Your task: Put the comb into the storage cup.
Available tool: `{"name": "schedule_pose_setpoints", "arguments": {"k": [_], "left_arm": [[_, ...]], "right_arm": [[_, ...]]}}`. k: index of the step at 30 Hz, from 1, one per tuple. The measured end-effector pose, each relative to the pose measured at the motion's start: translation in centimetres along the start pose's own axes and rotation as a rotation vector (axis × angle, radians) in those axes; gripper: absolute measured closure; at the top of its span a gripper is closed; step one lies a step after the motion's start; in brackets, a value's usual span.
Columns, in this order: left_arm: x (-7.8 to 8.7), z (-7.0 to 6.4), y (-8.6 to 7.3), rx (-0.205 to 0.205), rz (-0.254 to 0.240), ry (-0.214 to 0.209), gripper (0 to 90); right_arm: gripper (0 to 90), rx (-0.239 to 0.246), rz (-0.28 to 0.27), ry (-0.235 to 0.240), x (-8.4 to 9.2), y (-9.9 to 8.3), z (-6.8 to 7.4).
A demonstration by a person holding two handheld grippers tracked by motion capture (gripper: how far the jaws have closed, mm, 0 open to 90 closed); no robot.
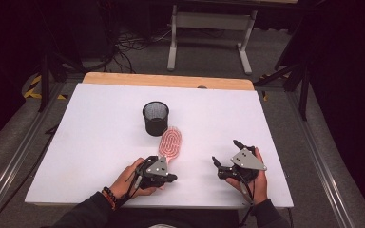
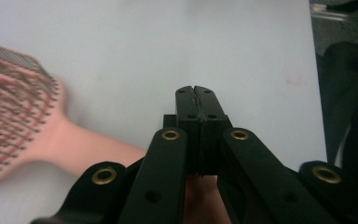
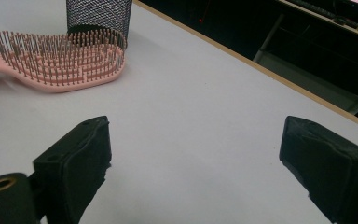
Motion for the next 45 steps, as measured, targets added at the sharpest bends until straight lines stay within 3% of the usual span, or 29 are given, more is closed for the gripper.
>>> {"name": "schedule_pose_setpoints", "arguments": {"k": [7,14,20,35,45], "left_arm": [[-0.4,0.0,0.0,-0.019,0.013,-0.028,89.9],[0.2,0.0,-0.1,-0.027,0.072,-0.001,89.9],[1.0,0.4,-0.9,-0.019,0.113,-0.003,89.9],[2.6,1.9,-3.4,0.009,0.129,-0.032,89.7],[3.5,2.5,-4.5,0.011,0.154,-0.016,89.7]], "right_arm": [[9.8,-0.001,0.002,-0.001,0.0,0.0,0.0],[9.8,0.009,0.005,-0.001,0.0,0.0,0.1],[10.2,-0.013,0.001,-0.029,0.1,-0.1,-0.2],[10.1,-0.008,0.007,-0.028,0.0,-0.1,-0.1],[9.8,-0.008,0.008,-0.030,0.0,-0.1,-0.1]]}}
Point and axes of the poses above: each handheld gripper's, and its own axes: x roughly backward along the jaws, y roughly out of its top, z roughly to its left, the point moved 2 cm from there along -x, roughly forward along the jaws, and after that the axes turned 12 degrees about z, right-handed, at the moved point
